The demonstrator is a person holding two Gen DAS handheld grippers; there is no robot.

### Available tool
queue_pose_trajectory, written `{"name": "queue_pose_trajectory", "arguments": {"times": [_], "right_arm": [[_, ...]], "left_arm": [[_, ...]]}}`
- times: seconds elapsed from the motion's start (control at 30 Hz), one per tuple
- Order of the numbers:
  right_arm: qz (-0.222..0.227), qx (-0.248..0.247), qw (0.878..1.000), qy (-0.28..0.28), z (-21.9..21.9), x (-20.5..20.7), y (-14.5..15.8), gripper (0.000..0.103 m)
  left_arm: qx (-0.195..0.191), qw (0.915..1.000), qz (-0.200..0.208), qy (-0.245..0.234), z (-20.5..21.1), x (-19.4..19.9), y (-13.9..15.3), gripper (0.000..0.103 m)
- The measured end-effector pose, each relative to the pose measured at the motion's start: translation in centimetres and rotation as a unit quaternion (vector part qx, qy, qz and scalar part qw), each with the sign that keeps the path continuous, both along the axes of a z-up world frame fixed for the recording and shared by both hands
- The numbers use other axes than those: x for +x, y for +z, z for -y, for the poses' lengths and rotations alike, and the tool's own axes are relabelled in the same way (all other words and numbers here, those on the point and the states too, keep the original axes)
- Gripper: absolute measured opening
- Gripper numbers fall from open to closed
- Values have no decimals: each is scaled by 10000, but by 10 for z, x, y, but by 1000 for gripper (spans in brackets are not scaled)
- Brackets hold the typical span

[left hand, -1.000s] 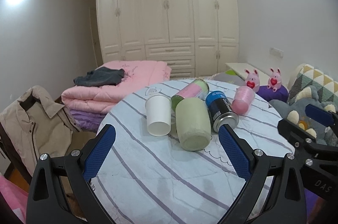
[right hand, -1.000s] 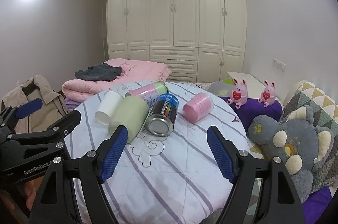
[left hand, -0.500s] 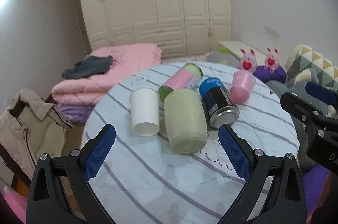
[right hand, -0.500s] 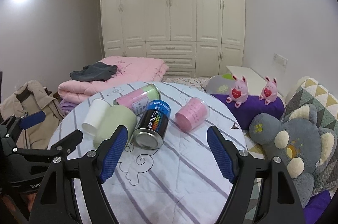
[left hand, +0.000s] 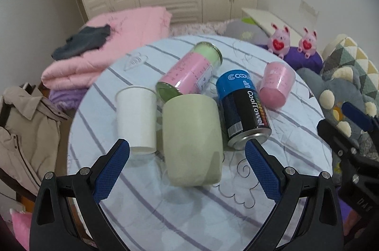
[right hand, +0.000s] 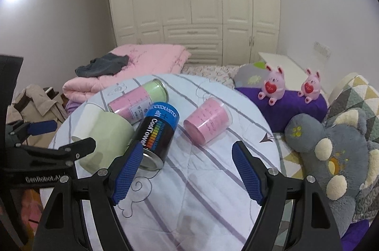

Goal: Flip cup upright
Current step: 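Move the left gripper down toward the pale green mug lying on its side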

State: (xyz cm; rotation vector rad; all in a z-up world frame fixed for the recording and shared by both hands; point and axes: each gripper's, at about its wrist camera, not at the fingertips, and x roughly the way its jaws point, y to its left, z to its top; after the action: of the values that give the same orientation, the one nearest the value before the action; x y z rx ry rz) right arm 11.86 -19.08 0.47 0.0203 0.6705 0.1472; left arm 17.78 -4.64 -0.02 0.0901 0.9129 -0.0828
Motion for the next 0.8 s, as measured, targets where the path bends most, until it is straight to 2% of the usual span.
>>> {"name": "queue_pose_trajectory", "arguments": {"times": [0.27, 0.5, 0.7, 0.8], "right_arm": [[-503, -138, 9983, 268, 3, 33, -18, 79], [-898, 113, 9946, 506, 7, 55, -31, 79], [-1051, 235, 9924, 592, 6, 62, -40, 79], [-1157, 272, 9909, 635, 4, 64, -44, 79]], "left_arm": [[115, 9967, -799, 84, 10, 35, -19, 99], [367, 9893, -1387, 278, 14, 56, -39, 99], [170, 9826, -1805, 415, 10, 69, -52, 89], [44, 9792, -1990, 393, 11, 73, -59, 79]]}}
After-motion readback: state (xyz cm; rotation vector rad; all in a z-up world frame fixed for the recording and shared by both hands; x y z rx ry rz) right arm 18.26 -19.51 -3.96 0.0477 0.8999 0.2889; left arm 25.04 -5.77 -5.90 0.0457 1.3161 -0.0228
